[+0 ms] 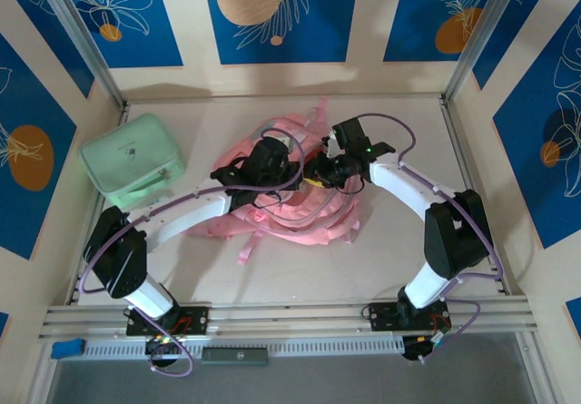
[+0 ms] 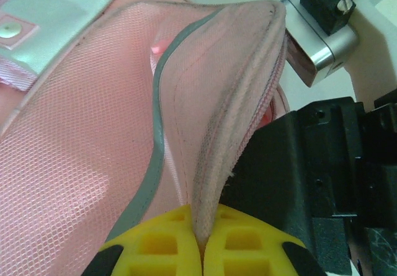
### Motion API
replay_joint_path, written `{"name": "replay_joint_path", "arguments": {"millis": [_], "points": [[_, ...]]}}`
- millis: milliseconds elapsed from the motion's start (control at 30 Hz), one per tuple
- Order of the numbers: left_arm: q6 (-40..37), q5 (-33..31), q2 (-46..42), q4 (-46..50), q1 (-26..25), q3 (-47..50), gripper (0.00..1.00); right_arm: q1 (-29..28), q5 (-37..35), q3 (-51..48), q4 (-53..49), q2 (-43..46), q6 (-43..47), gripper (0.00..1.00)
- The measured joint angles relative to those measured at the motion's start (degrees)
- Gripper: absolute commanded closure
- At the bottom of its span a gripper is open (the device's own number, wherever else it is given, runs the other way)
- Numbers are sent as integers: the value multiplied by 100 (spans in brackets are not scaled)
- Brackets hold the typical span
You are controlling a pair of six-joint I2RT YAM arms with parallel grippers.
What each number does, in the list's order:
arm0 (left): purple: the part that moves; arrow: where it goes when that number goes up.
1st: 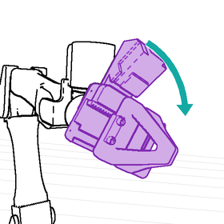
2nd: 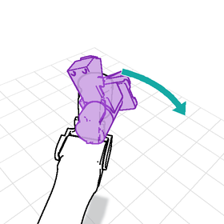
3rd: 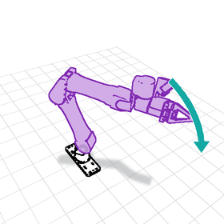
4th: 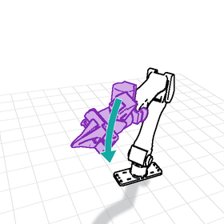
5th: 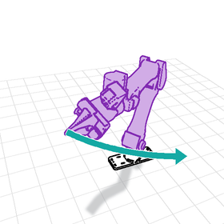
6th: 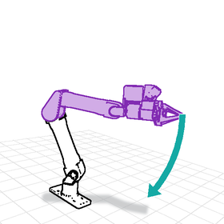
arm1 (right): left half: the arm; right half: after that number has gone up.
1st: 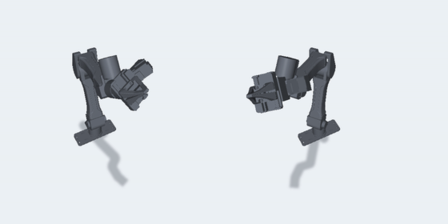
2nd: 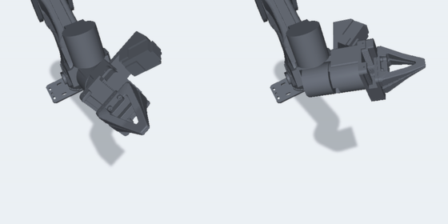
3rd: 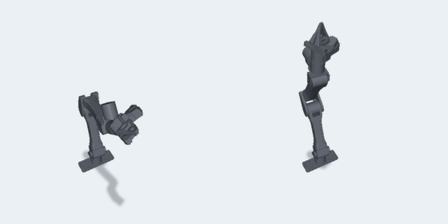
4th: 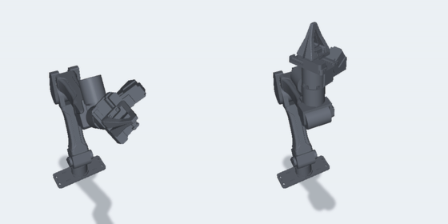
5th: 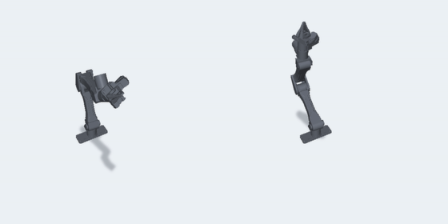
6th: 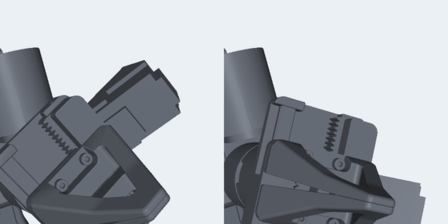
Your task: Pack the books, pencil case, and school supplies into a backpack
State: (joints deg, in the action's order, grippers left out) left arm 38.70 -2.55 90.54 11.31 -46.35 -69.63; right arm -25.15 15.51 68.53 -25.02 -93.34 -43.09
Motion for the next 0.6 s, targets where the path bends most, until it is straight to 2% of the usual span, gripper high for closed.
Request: {"name": "replay_joint_path", "arguments": {"millis": [167, 333, 400, 467, 533, 600], "points": [[2, 15, -7, -15, 0, 15, 100, 74, 85, -227, 179, 125, -48, 74], [42, 92, -7, -20, 11, 15, 100, 251, 52, -638, 44, 861, -15, 74], [50, 122, -7, -20, 22, 17, 89, 299, -72, -658, -168, 1169, 48, 74], [39, 254, 0, -15, 48, 15, 85, 337, -208, -684, -330, 1456, 90, 74], [39, 490, 57, 26, 116, -28, 76, 354, -334, -813, -426, 1803, 109, 71], [59, 769, 131, 0, 173, -74, 63, 341, -490, -994, -560, 2260, 111, 69]]}}
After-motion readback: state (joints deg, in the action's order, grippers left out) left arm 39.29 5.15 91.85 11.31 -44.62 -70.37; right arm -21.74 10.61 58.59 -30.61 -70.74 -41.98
